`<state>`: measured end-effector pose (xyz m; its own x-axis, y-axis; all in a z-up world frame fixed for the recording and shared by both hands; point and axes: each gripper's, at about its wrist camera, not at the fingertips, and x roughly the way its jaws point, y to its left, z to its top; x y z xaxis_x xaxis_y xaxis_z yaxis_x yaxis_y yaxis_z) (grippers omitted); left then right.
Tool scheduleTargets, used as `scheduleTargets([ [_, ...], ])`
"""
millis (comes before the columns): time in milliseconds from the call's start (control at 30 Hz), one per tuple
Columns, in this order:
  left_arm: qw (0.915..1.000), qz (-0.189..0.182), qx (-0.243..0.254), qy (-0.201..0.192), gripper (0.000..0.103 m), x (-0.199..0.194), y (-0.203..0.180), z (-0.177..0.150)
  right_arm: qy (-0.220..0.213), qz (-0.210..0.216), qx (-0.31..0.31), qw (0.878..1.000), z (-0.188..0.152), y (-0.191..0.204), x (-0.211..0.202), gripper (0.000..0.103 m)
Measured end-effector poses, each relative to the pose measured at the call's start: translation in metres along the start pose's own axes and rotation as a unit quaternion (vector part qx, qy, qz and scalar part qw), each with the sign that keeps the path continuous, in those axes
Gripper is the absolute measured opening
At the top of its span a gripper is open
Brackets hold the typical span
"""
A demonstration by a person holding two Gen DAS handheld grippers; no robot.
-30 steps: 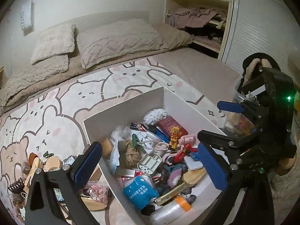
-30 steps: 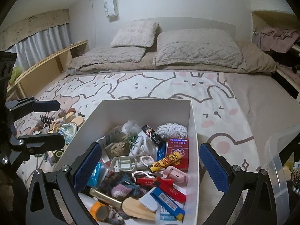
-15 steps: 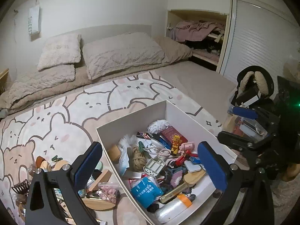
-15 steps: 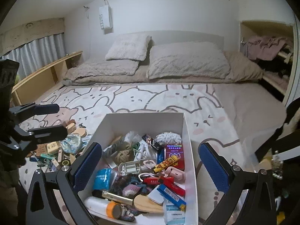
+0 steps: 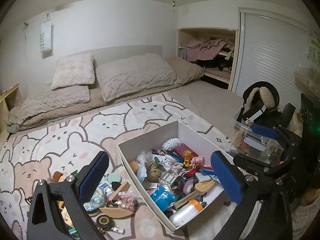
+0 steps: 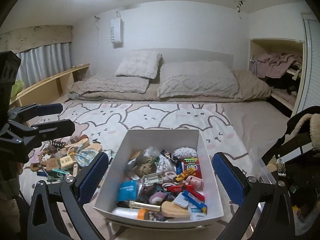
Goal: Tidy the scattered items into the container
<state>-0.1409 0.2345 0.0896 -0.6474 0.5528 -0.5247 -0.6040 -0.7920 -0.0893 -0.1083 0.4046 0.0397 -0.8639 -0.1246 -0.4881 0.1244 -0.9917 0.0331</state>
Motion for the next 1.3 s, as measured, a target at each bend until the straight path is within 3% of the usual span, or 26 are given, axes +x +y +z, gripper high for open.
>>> scheduleTargets([
  [700, 0.9980, 0.035, 0.000, -0.052, 0.102, -0.081, 0.007, -0.050, -0.045, -0.009, -0.001, 0.999, -0.024, 0.044, -0.058, 0.103],
  [1300, 0.9973, 0.054, -0.010, -0.049, 0.102, -0.111, 0.029, -0.095, -0.053, -0.014, -0.011, 0.998, -0.042, 0.075, -0.078, 0.103],
])
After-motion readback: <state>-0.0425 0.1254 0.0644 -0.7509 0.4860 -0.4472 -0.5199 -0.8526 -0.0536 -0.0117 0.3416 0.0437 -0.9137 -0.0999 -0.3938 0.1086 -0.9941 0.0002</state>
